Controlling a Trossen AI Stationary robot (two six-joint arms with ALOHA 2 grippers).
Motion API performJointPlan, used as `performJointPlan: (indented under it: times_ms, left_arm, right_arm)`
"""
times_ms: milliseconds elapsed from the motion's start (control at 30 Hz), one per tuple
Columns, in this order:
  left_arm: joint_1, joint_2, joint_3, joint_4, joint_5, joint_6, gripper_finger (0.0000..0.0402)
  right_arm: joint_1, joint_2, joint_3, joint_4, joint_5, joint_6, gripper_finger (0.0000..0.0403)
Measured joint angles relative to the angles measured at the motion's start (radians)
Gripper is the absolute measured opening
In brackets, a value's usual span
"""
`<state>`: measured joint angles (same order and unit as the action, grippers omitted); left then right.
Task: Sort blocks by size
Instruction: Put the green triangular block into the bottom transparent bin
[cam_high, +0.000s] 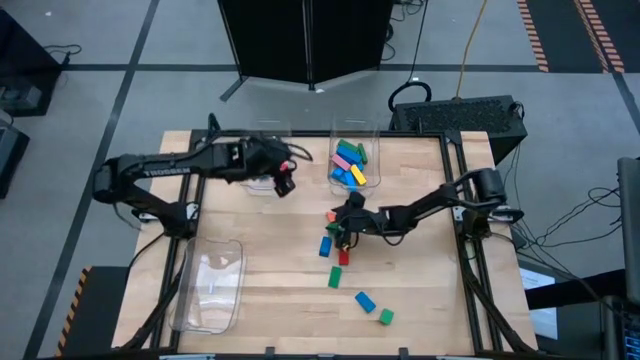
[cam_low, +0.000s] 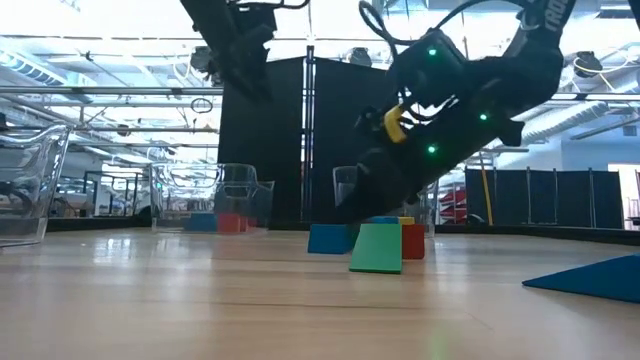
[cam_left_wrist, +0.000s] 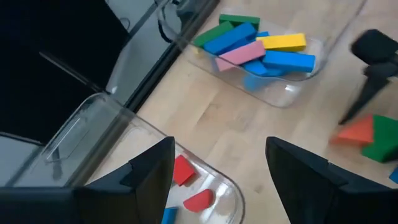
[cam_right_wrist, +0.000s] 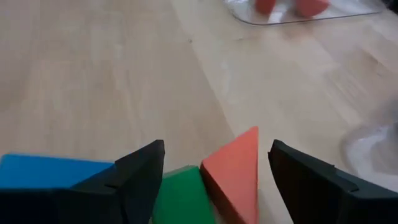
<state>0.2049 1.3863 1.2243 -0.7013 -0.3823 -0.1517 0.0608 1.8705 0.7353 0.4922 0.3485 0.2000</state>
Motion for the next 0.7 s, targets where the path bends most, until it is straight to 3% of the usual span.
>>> performJointPlan:
  times_ms: [233,433,700]
  left_arm:
    - [-0.109,0.0,0.0,-0.028,-0.103,-0.052,0.0253]
    - [-0.167,0.0,-0.001,-0.073,-0.133,-0.127,0.0253]
    - [-0.253,0.0,-0.001,-0.075,-0.171,-0.159,0.0253]
  right_arm:
    - [0.0,-0.009,0.027,-0.099,0.016,0.02,0.0268]
    - [0.033,-0.037,0.027,-0.217,-0.077,0.099,0.0239]
    - [0.134,-0.216,0.021,-0.344,-0.097,0.015,0.0233]
